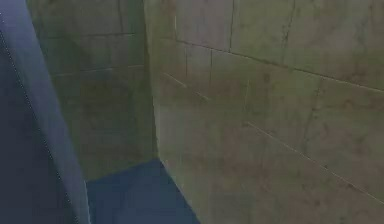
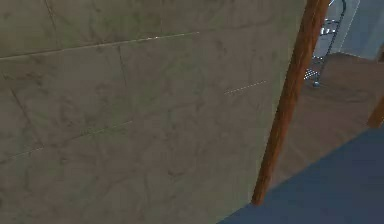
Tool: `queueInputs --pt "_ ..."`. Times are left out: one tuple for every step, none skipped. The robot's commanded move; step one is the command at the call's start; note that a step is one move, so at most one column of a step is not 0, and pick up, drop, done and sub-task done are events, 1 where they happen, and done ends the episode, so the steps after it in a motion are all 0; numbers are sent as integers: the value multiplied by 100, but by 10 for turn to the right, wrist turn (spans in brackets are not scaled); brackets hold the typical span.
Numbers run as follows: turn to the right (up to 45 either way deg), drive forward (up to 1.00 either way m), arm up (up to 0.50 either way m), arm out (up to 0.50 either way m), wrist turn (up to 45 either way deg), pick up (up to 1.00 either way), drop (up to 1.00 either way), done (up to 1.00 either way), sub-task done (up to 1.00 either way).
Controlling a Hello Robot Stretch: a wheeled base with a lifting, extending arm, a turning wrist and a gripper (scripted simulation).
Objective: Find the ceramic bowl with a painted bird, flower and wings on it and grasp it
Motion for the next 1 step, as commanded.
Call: queueInputs --pt "-450 0 0 0 0 0 0 0 0"
